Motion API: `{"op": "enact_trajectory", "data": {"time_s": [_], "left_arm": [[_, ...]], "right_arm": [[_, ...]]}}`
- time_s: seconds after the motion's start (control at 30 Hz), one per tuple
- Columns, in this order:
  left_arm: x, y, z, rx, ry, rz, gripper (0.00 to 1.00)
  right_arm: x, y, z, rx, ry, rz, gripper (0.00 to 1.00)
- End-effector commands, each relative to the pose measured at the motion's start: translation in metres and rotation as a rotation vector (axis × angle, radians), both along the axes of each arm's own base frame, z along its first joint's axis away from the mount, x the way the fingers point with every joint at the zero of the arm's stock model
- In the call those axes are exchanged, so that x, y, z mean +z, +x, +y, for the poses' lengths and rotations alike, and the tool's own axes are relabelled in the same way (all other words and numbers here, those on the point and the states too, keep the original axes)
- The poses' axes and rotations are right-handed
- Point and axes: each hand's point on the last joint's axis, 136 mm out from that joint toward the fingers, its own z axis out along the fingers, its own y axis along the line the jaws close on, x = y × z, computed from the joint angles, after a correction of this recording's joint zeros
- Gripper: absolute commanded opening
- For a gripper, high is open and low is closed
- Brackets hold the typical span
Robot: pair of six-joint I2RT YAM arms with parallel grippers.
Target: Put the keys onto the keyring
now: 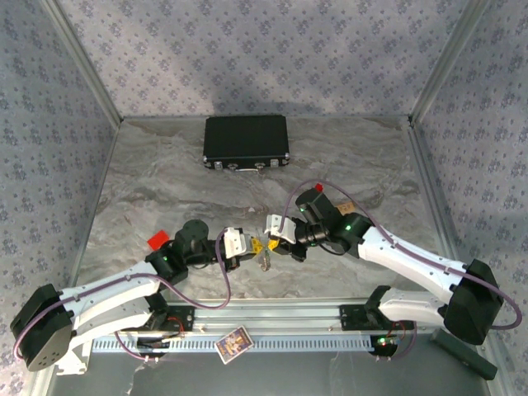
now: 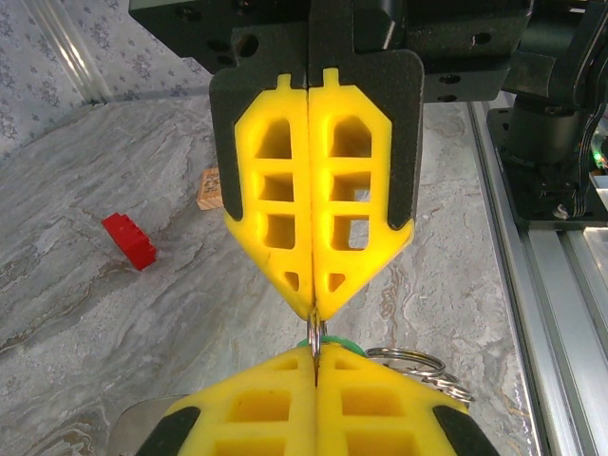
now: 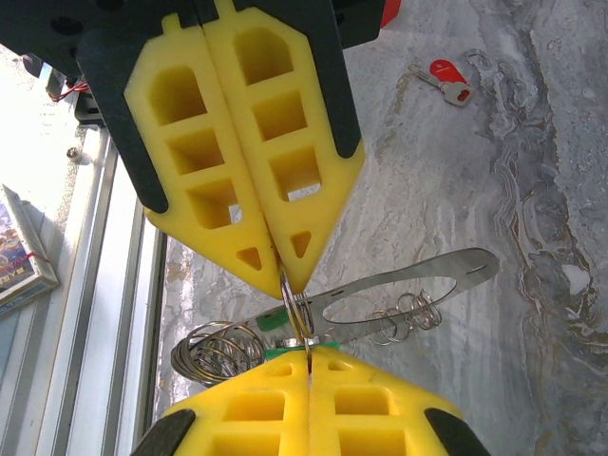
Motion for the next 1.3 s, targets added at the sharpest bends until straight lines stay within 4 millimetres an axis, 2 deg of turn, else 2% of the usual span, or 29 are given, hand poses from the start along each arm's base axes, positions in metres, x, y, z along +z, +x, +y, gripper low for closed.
{"op": "enact_trajectory", "data": {"time_s": [0.0, 0.27, 0.43, 0.5, 0.53, 0.63, 0.83, 0.93, 1.27], "left_arm": [[0.02, -0.004, -0.003, -0.026, -0.068, -0.032, 0.0], [0.019, -0.005, -0.003, -0.032, -0.074, -0.033, 0.0], [0.018, -0.005, -0.003, -0.031, -0.071, -0.031, 0.0], [0.017, -0.005, -0.003, -0.03, -0.067, -0.03, 0.0], [0.016, -0.005, -0.003, -0.03, -0.066, -0.029, 0.0], [0.017, -0.004, -0.003, -0.029, -0.071, -0.03, 0.0], [0.017, -0.004, -0.003, -0.025, -0.073, -0.034, 0.0], [0.018, -0.004, -0.002, -0.022, -0.076, -0.036, 0.0], [0.016, -0.003, -0.003, -0.02, -0.072, -0.035, 0.0]], "right_arm": [[0.006, 0.0, 0.0, 0.006, 0.009, 0.002, 0.0], [-0.013, 0.004, 0.001, -0.005, -0.037, 0.034, 0.0], [-0.006, 0.005, 0.002, -0.01, -0.001, 0.017, 0.0], [0.001, 0.003, 0.0, -0.012, 0.025, 0.008, 0.18], [0.005, 0.001, 0.001, -0.004, 0.046, 0.003, 0.23], [0.013, -0.005, 0.002, 0.011, 0.096, -0.001, 0.26], [0.016, -0.002, 0.011, 0.017, 0.136, 0.017, 0.22], [0.011, 0.0, 0.013, 0.011, 0.123, 0.02, 0.19], [0.006, 0.003, 0.014, 0.013, 0.091, 0.021, 0.0]]}}
